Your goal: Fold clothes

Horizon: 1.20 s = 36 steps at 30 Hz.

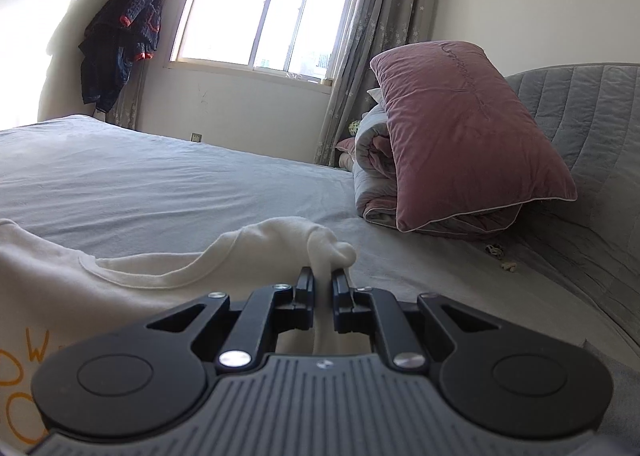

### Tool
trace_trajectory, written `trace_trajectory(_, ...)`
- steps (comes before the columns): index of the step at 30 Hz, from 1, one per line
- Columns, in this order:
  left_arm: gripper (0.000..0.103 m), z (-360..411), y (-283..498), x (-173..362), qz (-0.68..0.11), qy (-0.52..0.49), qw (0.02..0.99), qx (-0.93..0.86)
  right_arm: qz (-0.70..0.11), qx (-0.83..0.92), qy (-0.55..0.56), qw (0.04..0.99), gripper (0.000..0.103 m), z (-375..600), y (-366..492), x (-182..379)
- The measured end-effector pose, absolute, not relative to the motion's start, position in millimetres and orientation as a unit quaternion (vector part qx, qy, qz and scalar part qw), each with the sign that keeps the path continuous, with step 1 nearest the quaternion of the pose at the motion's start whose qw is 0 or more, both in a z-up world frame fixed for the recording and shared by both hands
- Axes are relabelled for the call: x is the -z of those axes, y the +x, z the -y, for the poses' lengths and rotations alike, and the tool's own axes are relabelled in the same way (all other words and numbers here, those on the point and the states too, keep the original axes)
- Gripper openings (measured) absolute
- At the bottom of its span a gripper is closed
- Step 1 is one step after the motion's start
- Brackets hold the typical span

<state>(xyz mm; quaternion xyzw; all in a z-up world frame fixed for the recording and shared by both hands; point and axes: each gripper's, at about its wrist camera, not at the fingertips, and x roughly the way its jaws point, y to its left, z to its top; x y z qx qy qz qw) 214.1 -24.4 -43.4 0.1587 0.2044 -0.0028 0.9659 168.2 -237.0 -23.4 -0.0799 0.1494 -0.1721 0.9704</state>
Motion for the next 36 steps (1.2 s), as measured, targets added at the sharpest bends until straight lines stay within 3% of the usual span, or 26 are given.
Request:
trace_trajectory(3, 0.014, 25.4, 226.6, 59.3, -0.226, 0.164, 0.960, 0.006, -0.167, 0.173, -0.074, 0.968, 0.010, 236.0, 183.8, 36.4)
trace_trajectory(6, 0.024, 24.0, 232.8, 74.1, -0.249, 0.164, 0.954, 0.007, -0.188, 0.174, -0.075, 0.964, 0.011, 234.4, 192.8, 47.6)
trace_trajectory(7, 0.032, 23.3, 237.6, 78.0, -0.254, 0.164, 0.953, 0.005, -0.196, 0.173, -0.076, 0.962, 0.011, 233.9, 194.4, 50.8)
trace_trajectory(8, 0.039, 22.7, 239.5, 80.1, -0.256, 0.165, 0.952, 0.003, -0.204, 0.172, -0.077, 0.961, 0.016, 233.5, 196.1, 53.9)
trace_trajectory(9, 0.041, 21.2, 239.7, 81.0, -0.258, 0.162, 0.952, 0.003, -0.213, 0.172, -0.080, 0.958, 0.020, 233.5, 198.2, 56.6)
trace_trajectory(11, 0.043, 17.2, 240.2, 79.1, -0.264, 0.152, 0.952, 0.009, -0.230, 0.172, -0.082, 0.954, 0.045, 234.3, 199.6, 60.1)
trace_trajectory(12, 0.045, 15.1, 238.6, 77.0, -0.267, 0.148, 0.952, 0.009, -0.237, 0.171, -0.082, 0.953, 0.048, 235.2, 199.2, 61.0)
trace_trajectory(18, 0.057, -1.1, 220.0, 63.7, -0.311, 0.106, 0.944, 0.029, -0.262, 0.139, -0.043, 0.954, 0.048, 244.9, 174.1, 46.6)
trace_trajectory(36, 0.060, -51.1, 92.3, 51.9, -0.445, 0.056, 0.889, 0.094, -0.400, 0.063, 0.131, 0.905, 0.048, 248.8, 40.2, 44.1)
